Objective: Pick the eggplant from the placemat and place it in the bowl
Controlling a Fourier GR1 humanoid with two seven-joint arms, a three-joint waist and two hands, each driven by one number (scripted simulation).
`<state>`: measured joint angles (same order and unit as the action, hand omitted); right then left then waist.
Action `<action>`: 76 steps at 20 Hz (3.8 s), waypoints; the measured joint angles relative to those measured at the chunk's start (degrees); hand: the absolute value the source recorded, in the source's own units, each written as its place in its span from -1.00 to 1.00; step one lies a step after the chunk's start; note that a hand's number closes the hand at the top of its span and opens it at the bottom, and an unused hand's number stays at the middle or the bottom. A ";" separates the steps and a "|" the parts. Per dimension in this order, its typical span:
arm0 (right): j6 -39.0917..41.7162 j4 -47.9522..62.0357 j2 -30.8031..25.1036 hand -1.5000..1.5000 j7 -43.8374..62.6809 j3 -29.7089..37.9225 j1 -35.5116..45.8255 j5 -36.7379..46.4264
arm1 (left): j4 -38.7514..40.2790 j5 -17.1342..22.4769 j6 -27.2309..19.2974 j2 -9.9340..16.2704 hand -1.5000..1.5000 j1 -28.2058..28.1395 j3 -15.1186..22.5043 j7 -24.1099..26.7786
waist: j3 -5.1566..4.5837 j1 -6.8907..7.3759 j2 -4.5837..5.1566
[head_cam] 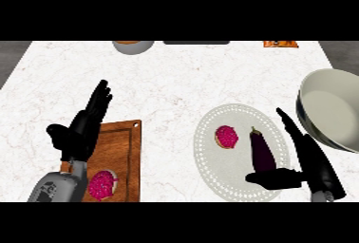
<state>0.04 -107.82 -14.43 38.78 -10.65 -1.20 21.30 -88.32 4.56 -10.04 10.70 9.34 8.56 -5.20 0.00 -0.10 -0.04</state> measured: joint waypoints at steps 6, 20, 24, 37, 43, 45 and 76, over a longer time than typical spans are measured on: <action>-1.01 2.06 4.00 -1.00 -2.81 -0.17 -1.90 1.11 | 0.05 -2.16 1.05 -2.04 0.00 -1.60 -0.38 1.30 | 0.00 0.03 0.01; -2.60 16.27 6.82 -1.00 -14.30 4.70 -0.70 2.51 | 1.44 -4.68 3.69 -4.83 0.00 -0.91 -3.39 1.90 | 0.00 0.07 0.04; -3.63 18.71 5.79 -1.00 -14.16 4.58 -1.12 6.39 | 1.69 -4.33 4.70 -4.52 0.00 -0.35 -4.35 1.54 | 0.00 0.06 0.04; -1.76 28.15 5.13 1.00 -21.29 2.41 2.48 11.68 | -2.07 -6.24 4.89 -6.00 0.00 -1.43 -4.12 -1.26 | -0.61 0.05 -0.43; -1.16 29.57 4.76 1.00 -24.59 1.05 3.38 13.35 | -1.47 -6.78 4.92 -6.42 0.00 -1.88 -4.21 -0.45 | -0.94 -0.12 -0.66; -0.93 29.25 5.31 1.00 -24.78 1.19 3.72 12.95 | -0.39 -6.66 5.08 -6.36 0.00 -0.92 -4.88 0.15 | -0.84 -0.15 -0.59; 5.30 -27.46 -0.39 1.00 -12.43 3.96 0.61 6.09 | -1.00 -7.06 5.57 -6.61 0.00 -1.32 -5.49 -0.17 | -0.12 0.00 -0.07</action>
<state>5.35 -135.29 -14.82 26.34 -6.69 -0.60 27.39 -89.32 -2.49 -4.47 4.09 8.01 3.07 -5.37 -0.12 -0.10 -0.10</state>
